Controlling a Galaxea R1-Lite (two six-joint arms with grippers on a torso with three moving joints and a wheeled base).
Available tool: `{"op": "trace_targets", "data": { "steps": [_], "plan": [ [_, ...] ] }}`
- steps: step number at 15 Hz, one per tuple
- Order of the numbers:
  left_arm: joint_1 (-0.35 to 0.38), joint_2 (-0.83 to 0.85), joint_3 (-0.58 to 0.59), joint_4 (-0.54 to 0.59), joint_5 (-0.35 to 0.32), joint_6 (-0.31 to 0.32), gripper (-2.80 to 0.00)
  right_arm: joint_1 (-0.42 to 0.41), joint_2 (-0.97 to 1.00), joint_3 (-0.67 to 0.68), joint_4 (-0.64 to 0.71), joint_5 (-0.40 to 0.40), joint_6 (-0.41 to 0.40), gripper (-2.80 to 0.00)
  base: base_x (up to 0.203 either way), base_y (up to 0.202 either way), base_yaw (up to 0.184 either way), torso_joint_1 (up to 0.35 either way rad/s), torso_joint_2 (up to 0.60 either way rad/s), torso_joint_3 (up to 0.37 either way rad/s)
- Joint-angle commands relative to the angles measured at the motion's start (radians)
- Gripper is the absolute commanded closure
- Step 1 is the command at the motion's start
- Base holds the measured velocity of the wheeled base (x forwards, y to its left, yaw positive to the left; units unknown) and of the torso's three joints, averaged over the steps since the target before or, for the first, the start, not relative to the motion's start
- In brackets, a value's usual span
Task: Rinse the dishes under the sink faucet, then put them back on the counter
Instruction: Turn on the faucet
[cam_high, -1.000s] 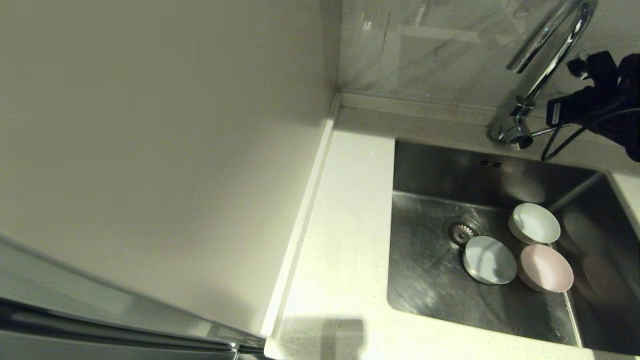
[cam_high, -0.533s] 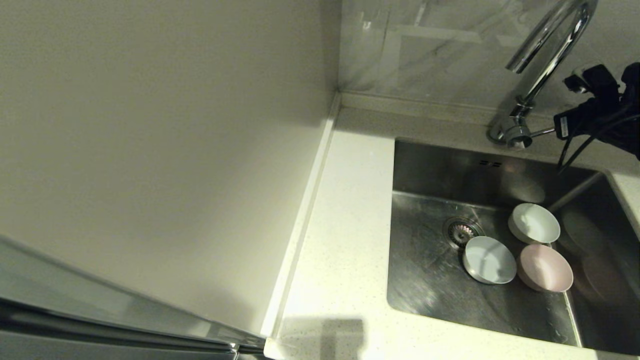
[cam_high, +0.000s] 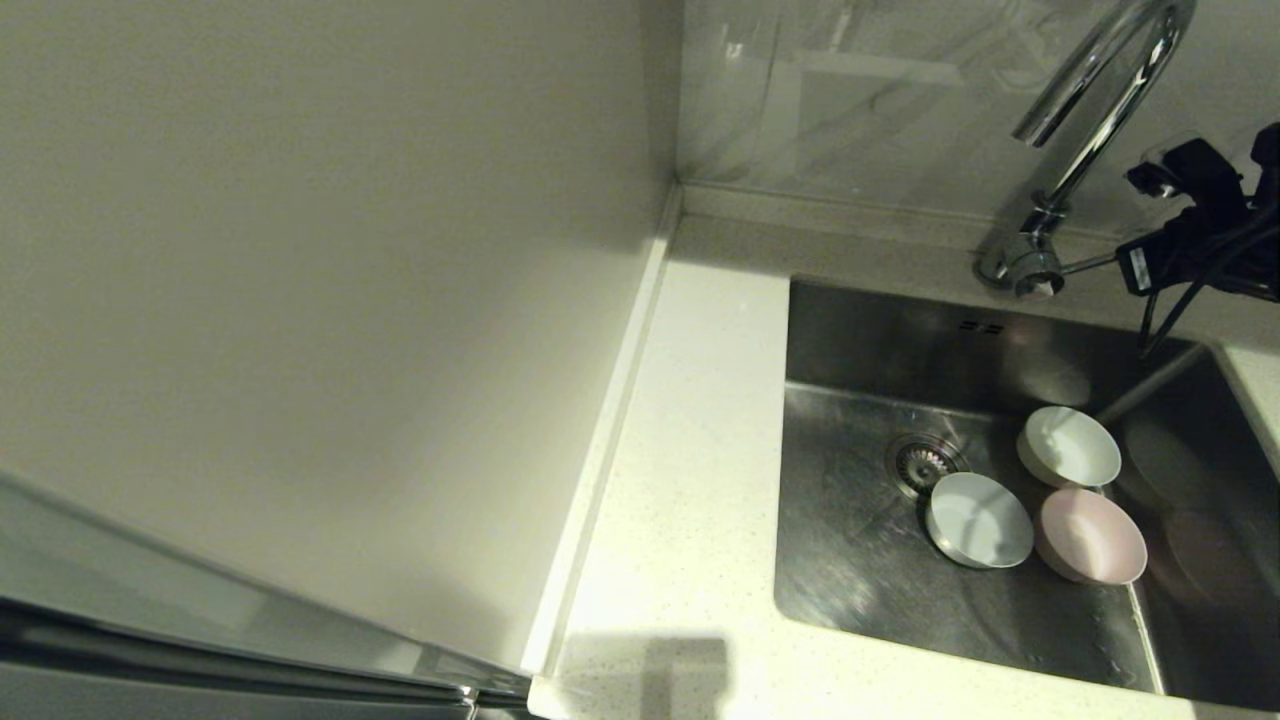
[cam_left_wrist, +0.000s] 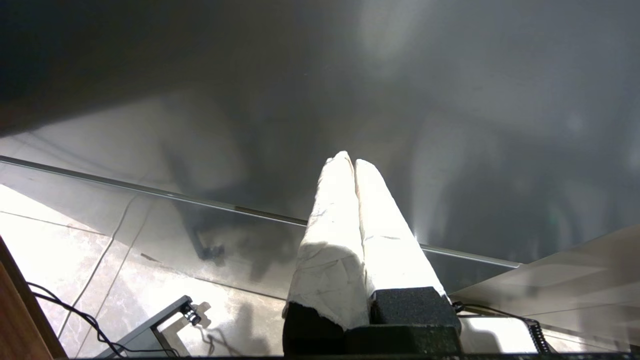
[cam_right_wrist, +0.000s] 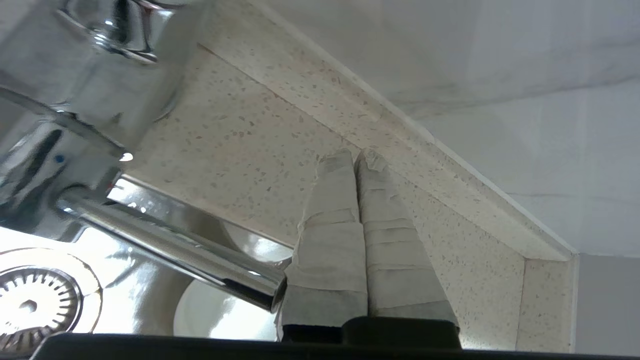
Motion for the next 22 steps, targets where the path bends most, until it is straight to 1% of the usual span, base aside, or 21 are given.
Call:
{"op": "trace_targets", "data": {
  "steps": [1, 3, 9, 12, 14, 16, 18, 19, 21, 22],
  "plan": [
    [0.0, -0.003, 0.0, 0.0, 0.0, -0.001, 0.0, -0.001, -0.021, 0.0, -0.003, 0.001, -0.004, 0.0, 0.0, 0.0, 0.0, 0.0, 0.0, 0.0],
    [0.0, -0.004, 0.0, 0.0, 0.0, -0.001, 0.0, -0.001, -0.037, 0.021, -0.002, 0.003, -0.005, 0.0, 0.0, 0.0, 0.0, 0.0, 0.0, 0.0],
    [0.0, -0.003, 0.0, 0.0, 0.0, -0.001, 0.0, -0.001, -0.116, 0.157, -0.001, 0.015, -0.028, 0.0, 0.0, 0.0, 0.0, 0.0, 0.0, 0.0],
    [0.0, -0.003, 0.0, 0.0, 0.0, -0.001, 0.0, -0.007, -0.148, 0.203, -0.002, 0.031, -0.031, 0.0, 0.0, 0.0, 0.0, 0.0, 0.0, 0.0],
    [0.0, -0.004, 0.0, 0.0, 0.0, -0.001, 0.0, -0.015, -0.156, 0.203, -0.005, 0.041, -0.031, 0.0, 0.0, 0.0, 0.0, 0.0, 0.0, 0.0],
    [0.0, -0.004, 0.0, 0.0, 0.0, -0.001, 0.0, -0.026, -0.156, 0.191, -0.014, 0.035, -0.041, 0.0, 0.0, 0.0, 0.0, 0.0, 0.0, 0.0],
    [0.0, -0.003, 0.0, 0.0, 0.0, -0.001, 0.0, -0.042, -0.156, 0.177, -0.016, 0.019, -0.096, 0.0, 0.0, 0.0, 0.0, 0.0, 0.0, 0.0],
    [0.0, -0.003, 0.0, 0.0, 0.0, -0.001, 0.0, -0.042, -0.153, 0.169, -0.022, 0.005, -0.105, 0.0, 0.0, 0.0, 0.0, 0.0, 0.0, 0.0],
    [0.0, -0.004, 0.0, 0.0, 0.0, 0.0, 0.0, -0.035, -0.148, 0.171, -0.062, -0.004, -0.096, 0.0, 0.0, 0.0, 0.0, 0.0, 0.0, 0.0],
    [0.0, -0.003, 0.0, 0.0, 0.0, -0.001, 0.0, -0.025, -0.147, 0.173, -0.068, 0.0, -0.076, 0.0, 0.0, 0.0, 0.0, 0.0, 0.0, 0.0]
  ]
}}
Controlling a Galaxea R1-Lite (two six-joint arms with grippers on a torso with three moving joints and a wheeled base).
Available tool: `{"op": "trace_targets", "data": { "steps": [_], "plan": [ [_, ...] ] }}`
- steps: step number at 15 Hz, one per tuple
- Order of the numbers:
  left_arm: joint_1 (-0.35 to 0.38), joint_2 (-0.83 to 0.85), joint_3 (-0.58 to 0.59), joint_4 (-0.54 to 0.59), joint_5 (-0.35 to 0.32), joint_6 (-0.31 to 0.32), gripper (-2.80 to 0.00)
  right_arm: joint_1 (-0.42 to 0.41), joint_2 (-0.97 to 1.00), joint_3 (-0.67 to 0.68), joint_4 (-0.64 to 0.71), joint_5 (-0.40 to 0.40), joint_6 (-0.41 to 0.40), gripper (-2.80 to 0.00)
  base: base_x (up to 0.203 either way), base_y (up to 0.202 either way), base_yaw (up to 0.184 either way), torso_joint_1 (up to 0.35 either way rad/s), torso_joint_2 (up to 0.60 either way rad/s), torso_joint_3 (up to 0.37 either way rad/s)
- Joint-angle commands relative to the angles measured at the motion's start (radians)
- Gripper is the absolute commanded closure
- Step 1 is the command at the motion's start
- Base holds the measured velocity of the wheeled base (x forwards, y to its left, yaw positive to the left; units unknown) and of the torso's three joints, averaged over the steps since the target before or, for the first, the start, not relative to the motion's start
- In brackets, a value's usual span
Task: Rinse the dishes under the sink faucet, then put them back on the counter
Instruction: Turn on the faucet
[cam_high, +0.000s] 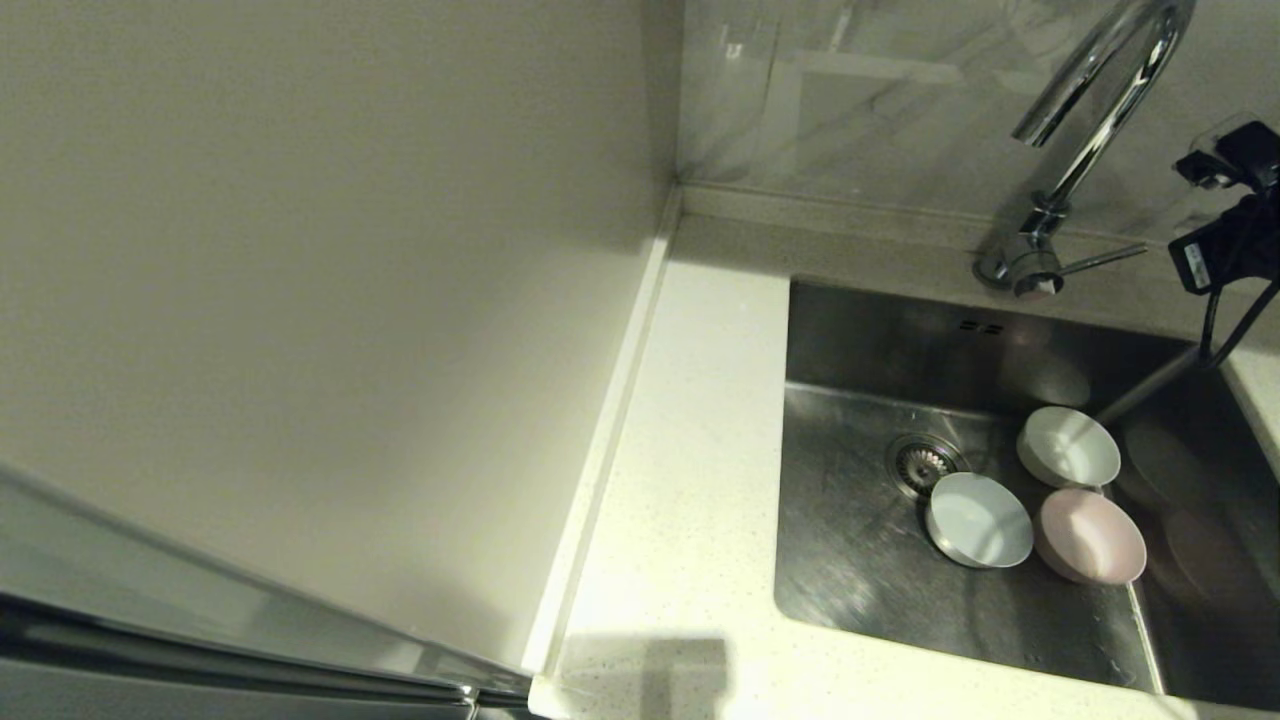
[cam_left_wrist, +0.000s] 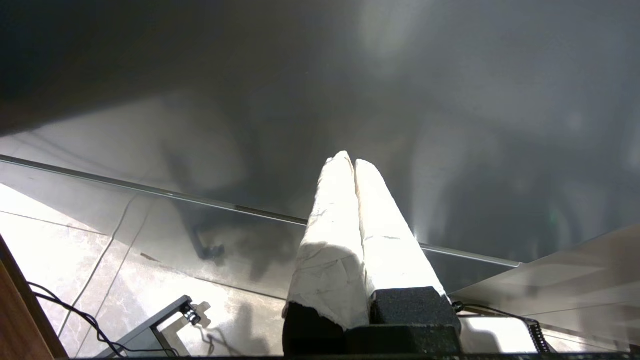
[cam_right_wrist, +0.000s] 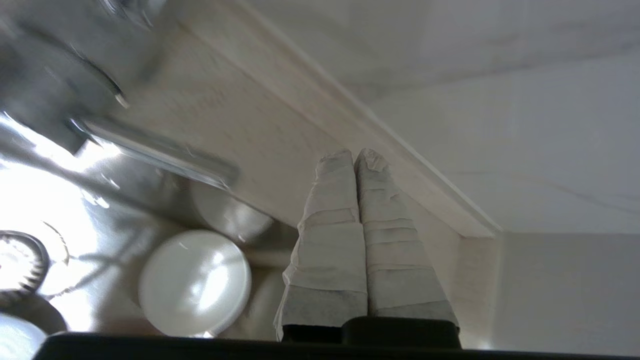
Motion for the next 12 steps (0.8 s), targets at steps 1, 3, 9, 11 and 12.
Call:
{"op": "trace_targets", "data": {
  "steps": [1, 3, 9, 11, 12],
  "plan": [
    [0.0, -0.003, 0.0, 0.0, 0.001, -0.001, 0.0, 0.024, 0.005, 0.003, -0.006, 0.005, 0.046, 0.0, 0.0, 0.0, 0.0, 0.0, 0.0, 0.0],
    [0.0, -0.003, 0.0, 0.0, 0.001, -0.001, 0.0, 0.063, 0.004, -0.002, -0.008, 0.01, 0.118, 0.0, 0.0, 0.0, 0.0, 0.0, 0.0, 0.0],
    [0.0, -0.003, 0.0, 0.0, 0.001, -0.001, 0.0, 0.108, -0.001, 0.015, -0.009, 0.049, 0.156, 0.0, 0.0, 0.0, 0.0, 0.0, 0.0, 0.0],
    [0.0, -0.004, 0.0, 0.0, 0.001, -0.001, 0.0, 0.12, 0.008, 0.015, -0.01, 0.049, 0.156, 0.0, 0.0, 0.0, 0.0, 0.0, 0.0, 0.0],
    [0.0, -0.003, 0.0, 0.0, 0.001, -0.001, 0.0, 0.125, 0.022, 0.001, -0.013, 0.048, 0.157, 0.0, 0.0, 0.0, 0.0, 0.0, 0.0, 0.0]
  ]
}}
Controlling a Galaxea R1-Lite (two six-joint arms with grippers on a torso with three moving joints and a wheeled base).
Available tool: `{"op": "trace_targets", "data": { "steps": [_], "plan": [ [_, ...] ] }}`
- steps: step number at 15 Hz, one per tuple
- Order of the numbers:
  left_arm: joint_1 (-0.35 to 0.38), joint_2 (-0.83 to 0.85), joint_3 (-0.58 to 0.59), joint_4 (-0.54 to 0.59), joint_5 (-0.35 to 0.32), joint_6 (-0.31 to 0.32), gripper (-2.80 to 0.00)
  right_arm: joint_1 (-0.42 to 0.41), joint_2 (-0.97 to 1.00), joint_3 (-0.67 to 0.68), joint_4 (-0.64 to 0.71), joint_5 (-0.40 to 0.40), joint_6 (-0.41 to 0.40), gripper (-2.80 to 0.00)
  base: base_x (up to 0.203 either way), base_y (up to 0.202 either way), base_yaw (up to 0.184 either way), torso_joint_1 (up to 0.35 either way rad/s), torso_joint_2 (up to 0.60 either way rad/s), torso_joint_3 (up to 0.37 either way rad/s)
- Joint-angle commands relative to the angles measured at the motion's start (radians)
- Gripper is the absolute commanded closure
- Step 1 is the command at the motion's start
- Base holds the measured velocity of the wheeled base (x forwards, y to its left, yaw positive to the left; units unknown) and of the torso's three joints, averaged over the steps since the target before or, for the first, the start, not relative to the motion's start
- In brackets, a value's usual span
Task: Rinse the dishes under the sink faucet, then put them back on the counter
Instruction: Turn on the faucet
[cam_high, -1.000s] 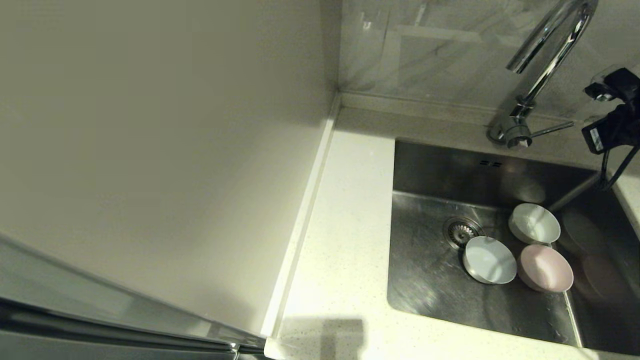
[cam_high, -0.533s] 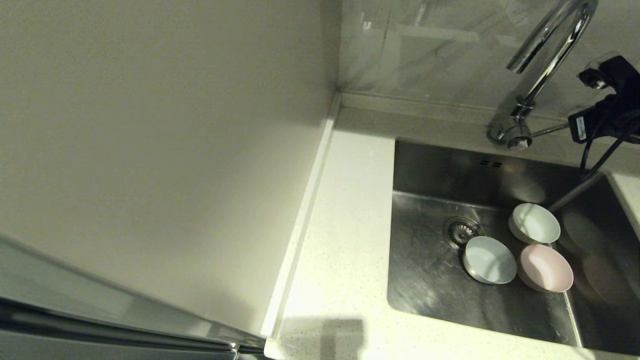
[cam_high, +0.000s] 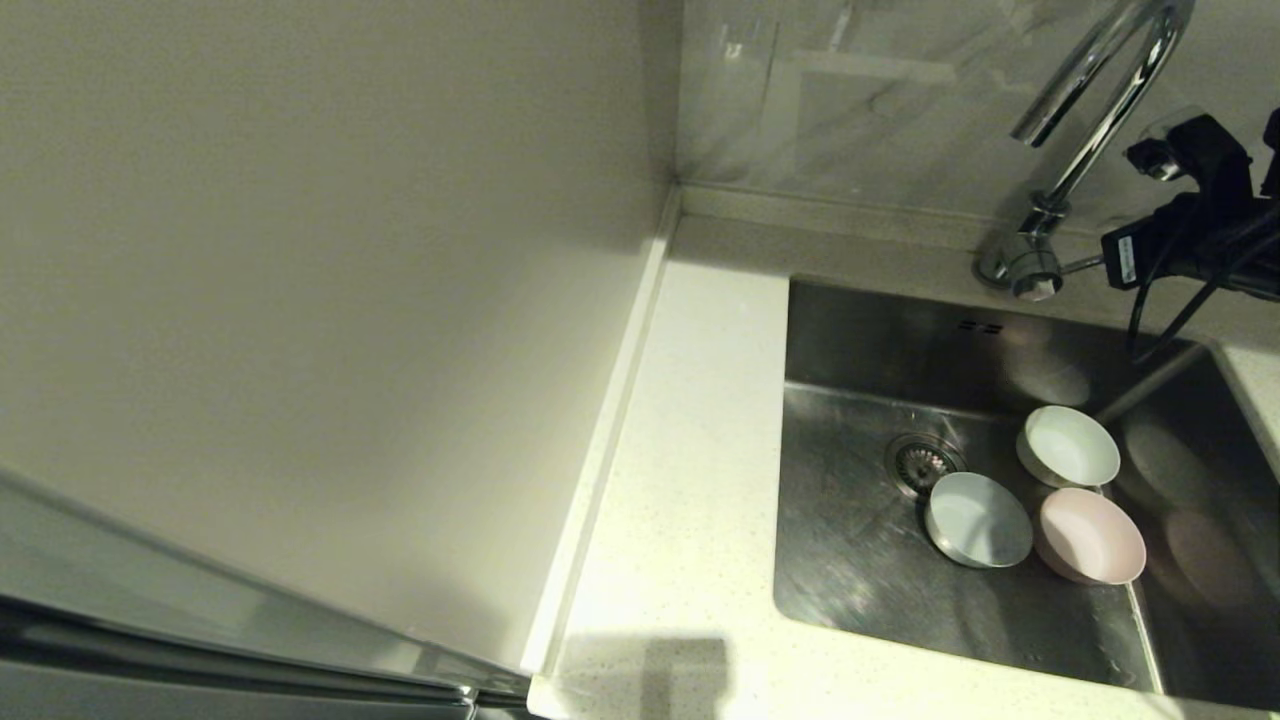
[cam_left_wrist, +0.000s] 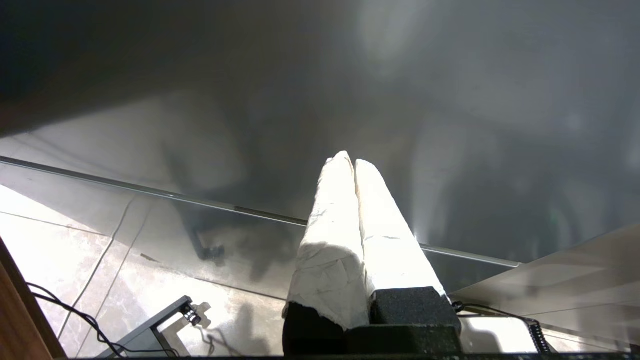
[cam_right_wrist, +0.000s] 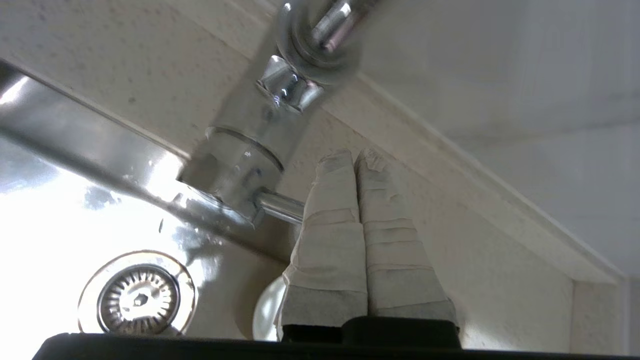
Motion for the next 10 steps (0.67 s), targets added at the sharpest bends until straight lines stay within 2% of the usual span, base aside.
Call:
{"op": "trace_targets", "data": {
  "steps": [1, 4, 10],
  "plan": [
    [0.0, -0.003, 0.0, 0.0, 0.001, -0.001, 0.0, 0.01, 0.025, -0.028, -0.022, -0.001, -0.005, 0.0, 0.0, 0.0, 0.0, 0.0, 0.0, 0.0],
    [0.0, -0.003, 0.0, 0.0, 0.001, -0.001, 0.0, 0.011, 0.053, -0.035, -0.145, 0.0, -0.007, 0.0, 0.0, 0.0, 0.0, 0.0, 0.0, 0.0],
    [0.0, -0.003, 0.0, 0.0, 0.001, -0.001, 0.0, 0.008, 0.09, -0.031, -0.161, -0.008, -0.03, 0.0, 0.0, 0.0, 0.0, 0.0, 0.0, 0.0]
  ]
}}
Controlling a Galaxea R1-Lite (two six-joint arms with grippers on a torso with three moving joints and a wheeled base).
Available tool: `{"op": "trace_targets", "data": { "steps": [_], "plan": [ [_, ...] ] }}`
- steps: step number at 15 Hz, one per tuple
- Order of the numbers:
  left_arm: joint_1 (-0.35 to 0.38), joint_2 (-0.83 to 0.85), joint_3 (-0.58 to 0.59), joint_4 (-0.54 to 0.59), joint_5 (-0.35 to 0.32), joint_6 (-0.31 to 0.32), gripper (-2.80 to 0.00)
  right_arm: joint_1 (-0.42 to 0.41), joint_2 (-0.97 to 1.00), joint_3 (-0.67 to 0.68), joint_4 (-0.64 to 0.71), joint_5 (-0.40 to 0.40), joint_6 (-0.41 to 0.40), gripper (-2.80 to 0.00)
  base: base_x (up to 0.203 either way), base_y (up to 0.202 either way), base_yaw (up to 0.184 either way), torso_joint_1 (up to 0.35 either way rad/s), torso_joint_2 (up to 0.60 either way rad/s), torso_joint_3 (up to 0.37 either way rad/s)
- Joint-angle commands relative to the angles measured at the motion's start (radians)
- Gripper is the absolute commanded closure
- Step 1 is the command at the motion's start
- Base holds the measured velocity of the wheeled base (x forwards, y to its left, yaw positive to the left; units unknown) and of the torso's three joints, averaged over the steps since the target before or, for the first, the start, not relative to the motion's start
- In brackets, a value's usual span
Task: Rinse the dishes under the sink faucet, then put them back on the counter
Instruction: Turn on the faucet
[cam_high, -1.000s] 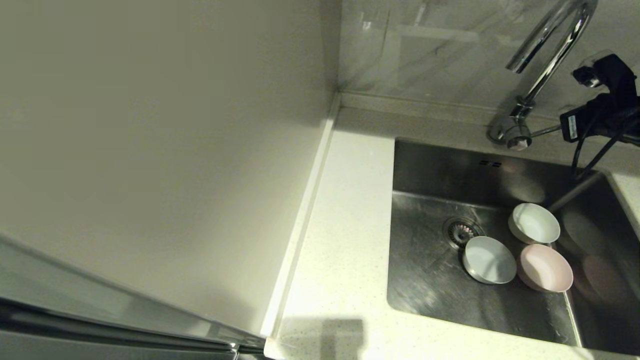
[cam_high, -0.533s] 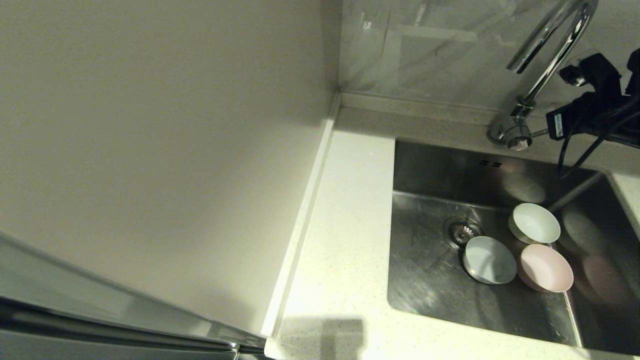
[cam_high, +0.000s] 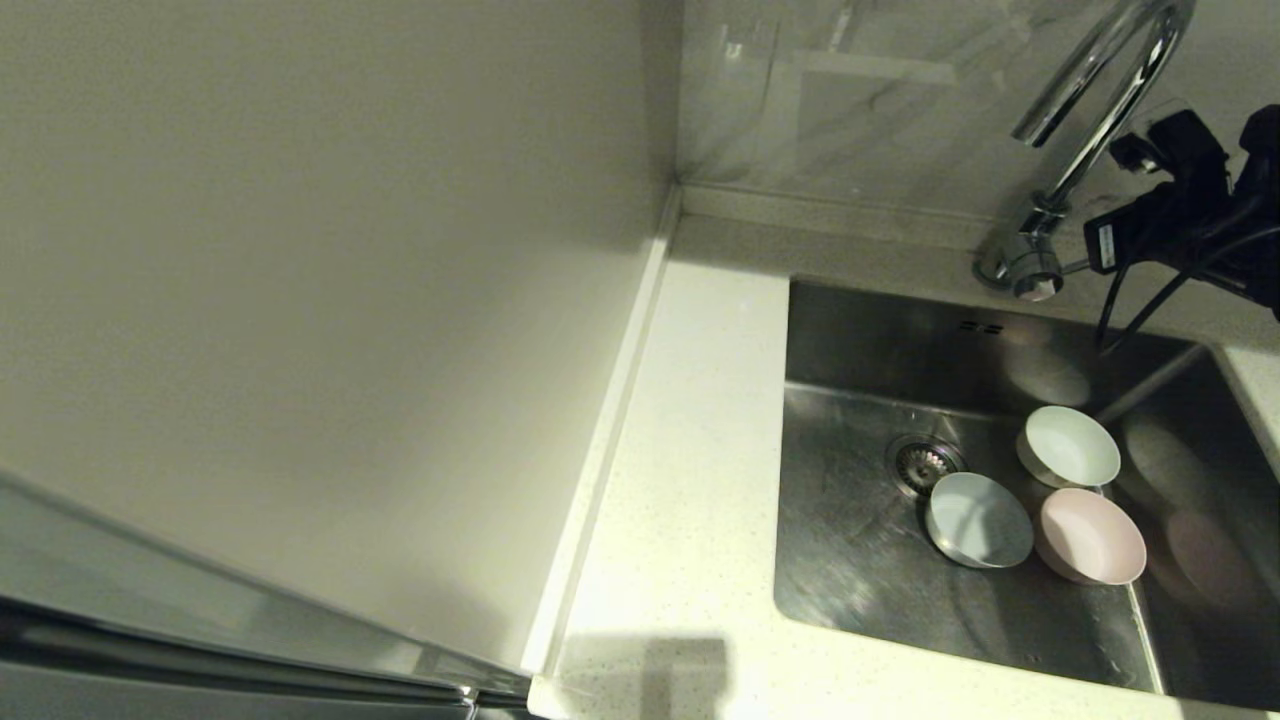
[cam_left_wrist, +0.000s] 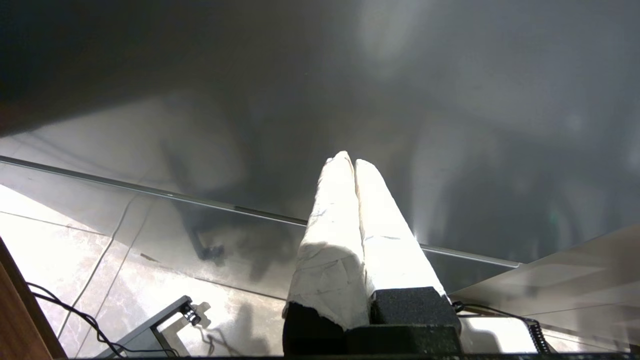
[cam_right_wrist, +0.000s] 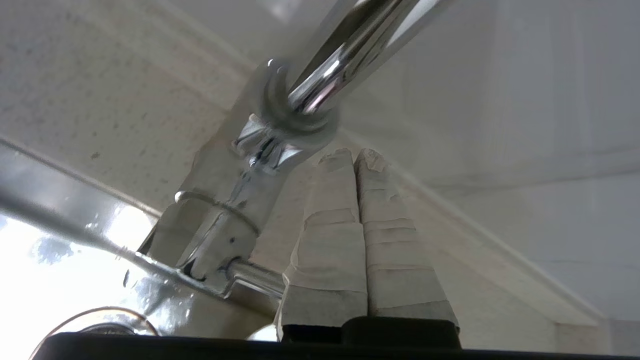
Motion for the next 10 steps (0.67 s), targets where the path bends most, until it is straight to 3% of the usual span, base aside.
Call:
{"op": "trace_targets", "data": {
  "steps": [1, 7, 10],
  "plan": [
    [0.0, -0.003, 0.0, 0.0, 0.0, -0.001, 0.0, 0.0, 0.026, 0.0, -0.003, 0.0, -0.008, 0.0, 0.0, 0.0, 0.0, 0.0, 0.0, 0.0],
    [0.0, -0.003, 0.0, 0.0, 0.0, -0.001, 0.0, -0.021, 0.027, 0.002, 0.005, -0.098, -0.151, 0.0, 0.0, 0.0, 0.0, 0.0, 0.0, 0.0],
    [0.0, -0.003, 0.0, 0.0, 0.0, -0.001, 0.0, -0.037, 0.016, 0.004, 0.054, -0.102, -0.201, 0.0, 0.0, 0.0, 0.0, 0.0, 0.0, 0.0]
  ]
}}
